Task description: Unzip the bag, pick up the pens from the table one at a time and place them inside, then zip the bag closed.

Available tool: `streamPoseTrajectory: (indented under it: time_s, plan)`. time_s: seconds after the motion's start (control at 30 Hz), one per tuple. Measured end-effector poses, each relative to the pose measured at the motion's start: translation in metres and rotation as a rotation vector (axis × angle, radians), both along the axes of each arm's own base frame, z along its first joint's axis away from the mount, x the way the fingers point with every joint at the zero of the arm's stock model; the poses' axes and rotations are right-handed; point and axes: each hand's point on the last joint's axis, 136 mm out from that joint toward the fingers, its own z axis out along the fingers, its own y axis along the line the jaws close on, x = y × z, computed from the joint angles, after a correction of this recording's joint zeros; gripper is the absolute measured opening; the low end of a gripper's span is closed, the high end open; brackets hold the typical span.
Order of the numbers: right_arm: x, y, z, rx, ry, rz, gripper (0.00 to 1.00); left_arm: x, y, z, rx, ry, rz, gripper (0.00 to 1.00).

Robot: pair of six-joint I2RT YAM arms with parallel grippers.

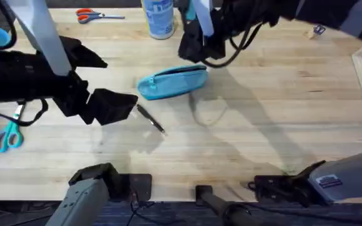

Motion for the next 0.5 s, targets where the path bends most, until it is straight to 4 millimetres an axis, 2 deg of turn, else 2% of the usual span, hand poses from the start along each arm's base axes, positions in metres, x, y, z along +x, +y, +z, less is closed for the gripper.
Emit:
streamPoseTrajectory:
  time_s: [0.13, 0.27, 0.4, 0.5]
  plan:
    - [0.007, -0.005, 0.019, -0.057, -0.044, -0.045, 0.030, 0.000, 0.000, 0.000, 0.001, 0.000, 0.000, 0.995]
    - [0.009, 0.000, 0.036, -0.081, -0.097, -0.053, 0.029, 0.000, 0.000, 0.000, 0.001, 0.000, 0.001, 0.995]
    - [0.004, 0.009, 0.041, -0.097, -0.125, -0.040, 0.028, 0.000, 0.000, 0.000, 0.002, 0.001, 0.001, 0.995]
    - [-0.004, 0.010, 0.035, -0.140, -0.120, -0.036, 0.029, 0.000, 0.001, 0.000, 0.003, 0.001, 0.002, 0.995]
